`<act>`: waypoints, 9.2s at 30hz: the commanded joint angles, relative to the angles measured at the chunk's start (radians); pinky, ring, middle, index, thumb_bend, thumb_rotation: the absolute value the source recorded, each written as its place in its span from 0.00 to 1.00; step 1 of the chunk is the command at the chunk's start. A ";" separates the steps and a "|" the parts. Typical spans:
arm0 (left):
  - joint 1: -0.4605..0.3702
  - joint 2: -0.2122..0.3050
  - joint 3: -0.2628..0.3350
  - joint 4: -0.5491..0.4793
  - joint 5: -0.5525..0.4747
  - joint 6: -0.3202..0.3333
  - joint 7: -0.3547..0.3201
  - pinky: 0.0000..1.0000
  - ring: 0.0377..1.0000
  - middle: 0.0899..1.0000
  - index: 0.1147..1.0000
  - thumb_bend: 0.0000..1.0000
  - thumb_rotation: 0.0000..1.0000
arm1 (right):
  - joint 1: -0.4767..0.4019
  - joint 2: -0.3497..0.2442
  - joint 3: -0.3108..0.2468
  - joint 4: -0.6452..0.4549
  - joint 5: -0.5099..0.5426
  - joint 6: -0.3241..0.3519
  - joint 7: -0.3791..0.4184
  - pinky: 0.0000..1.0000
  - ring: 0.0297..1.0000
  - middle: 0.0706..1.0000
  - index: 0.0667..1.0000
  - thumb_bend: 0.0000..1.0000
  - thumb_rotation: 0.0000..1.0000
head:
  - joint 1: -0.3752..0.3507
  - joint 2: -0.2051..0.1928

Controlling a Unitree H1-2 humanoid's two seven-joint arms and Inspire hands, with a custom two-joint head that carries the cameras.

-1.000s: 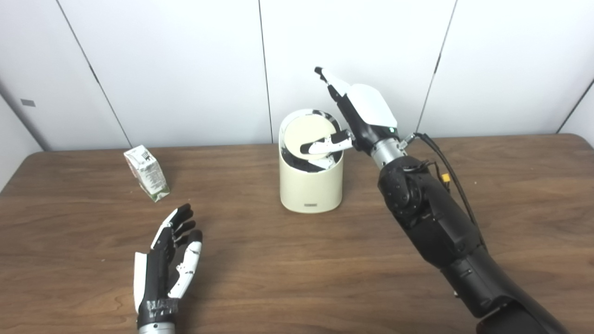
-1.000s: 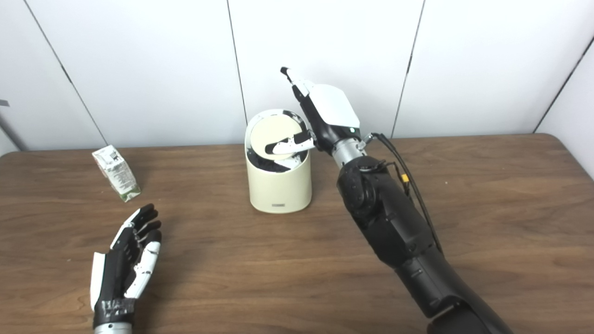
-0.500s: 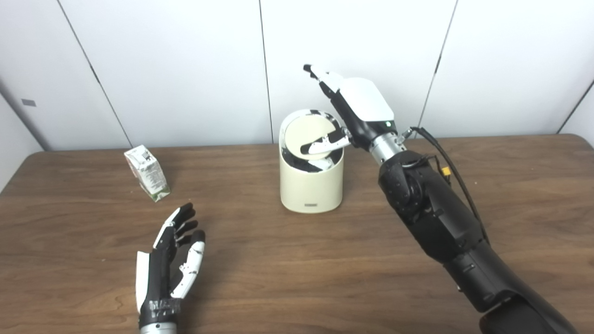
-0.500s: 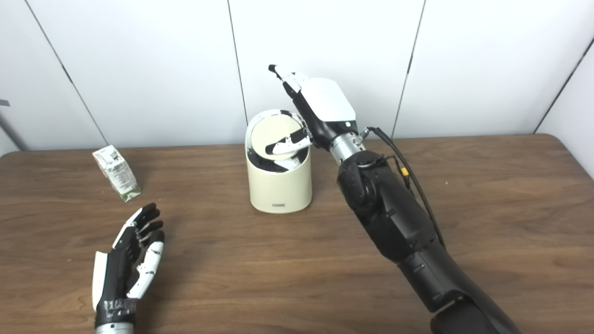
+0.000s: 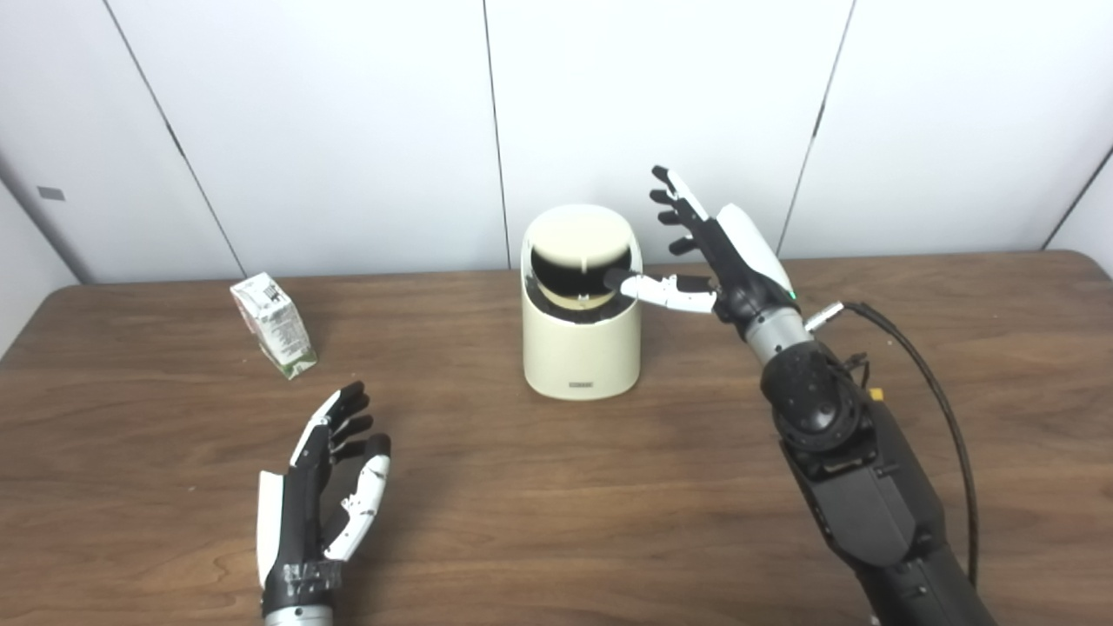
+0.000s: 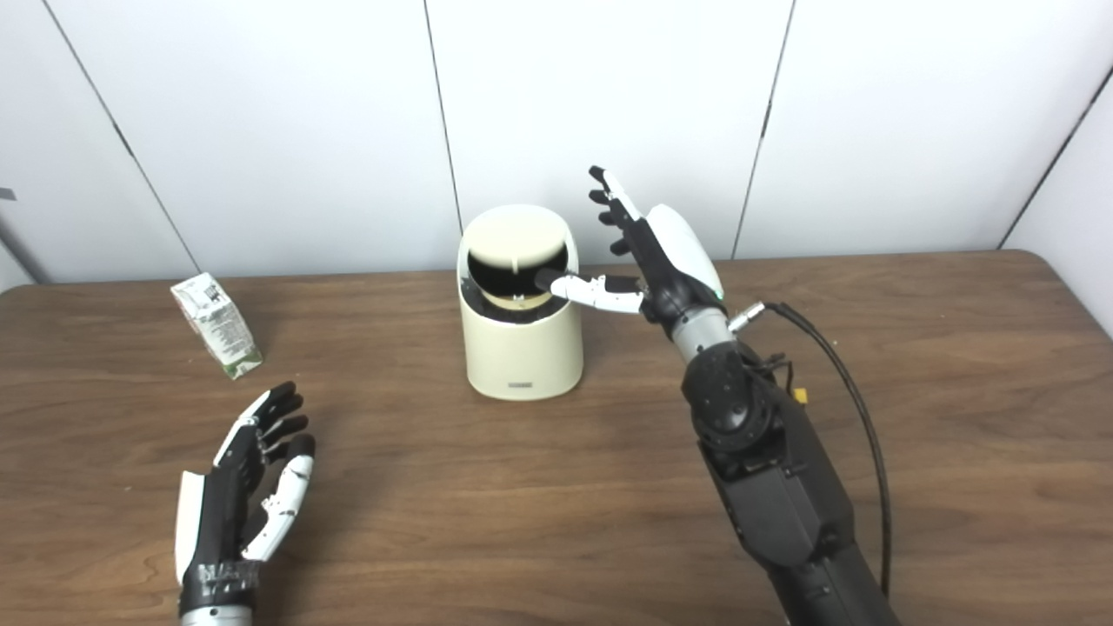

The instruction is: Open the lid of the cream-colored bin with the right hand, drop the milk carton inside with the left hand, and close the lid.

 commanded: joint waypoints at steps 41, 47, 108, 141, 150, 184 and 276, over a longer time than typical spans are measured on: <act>-0.097 0.030 0.097 -0.178 0.120 0.279 0.061 0.73 0.81 0.85 0.88 0.81 0.12 | 0.484 0.061 -0.256 -0.199 0.522 -0.209 0.004 0.89 0.91 0.92 0.96 0.57 0.91 | 0.362 -0.153; -0.178 0.075 0.129 -0.107 0.115 0.265 0.088 0.74 0.84 0.86 0.89 0.82 0.09 | 0.490 0.075 -0.244 -0.209 0.519 -0.201 -0.012 0.88 0.90 0.90 0.95 0.57 0.86 | 0.379 -0.185; -0.643 0.378 0.124 0.492 -0.085 0.406 0.029 0.45 0.44 0.44 0.43 0.51 0.00 | 0.521 0.070 -0.202 -0.326 0.439 -0.107 -0.026 0.83 0.87 0.85 0.93 0.37 0.84 | 0.360 -0.162; -0.574 0.212 0.039 0.020 -0.021 0.263 0.062 0.34 0.36 0.44 0.45 0.50 0.00 | 0.513 0.109 -0.181 -0.243 0.419 -0.173 -0.055 0.83 0.85 0.84 0.93 0.47 0.83 | 0.099 -0.114; -0.598 0.173 -0.058 0.011 0.065 0.056 0.070 0.33 0.40 0.47 0.43 0.48 0.00 | 0.507 0.120 -0.163 -0.228 0.403 -0.185 -0.069 0.81 0.84 0.83 0.93 0.48 0.85 | 0.039 -0.106; -0.771 0.169 -0.370 0.381 0.275 -0.274 0.452 0.36 0.42 0.45 0.42 0.48 0.00 | 0.498 0.167 -0.125 -0.245 0.353 -0.151 -0.106 0.74 0.83 0.83 0.93 0.44 0.91 | -0.007 -0.113; -0.709 0.069 -0.218 0.424 0.148 -0.263 0.278 0.42 0.45 0.46 0.40 0.50 0.00 | 0.460 0.183 -0.129 -0.293 0.374 -0.124 -0.116 0.82 0.85 0.84 0.93 0.47 0.90 | -0.025 -0.091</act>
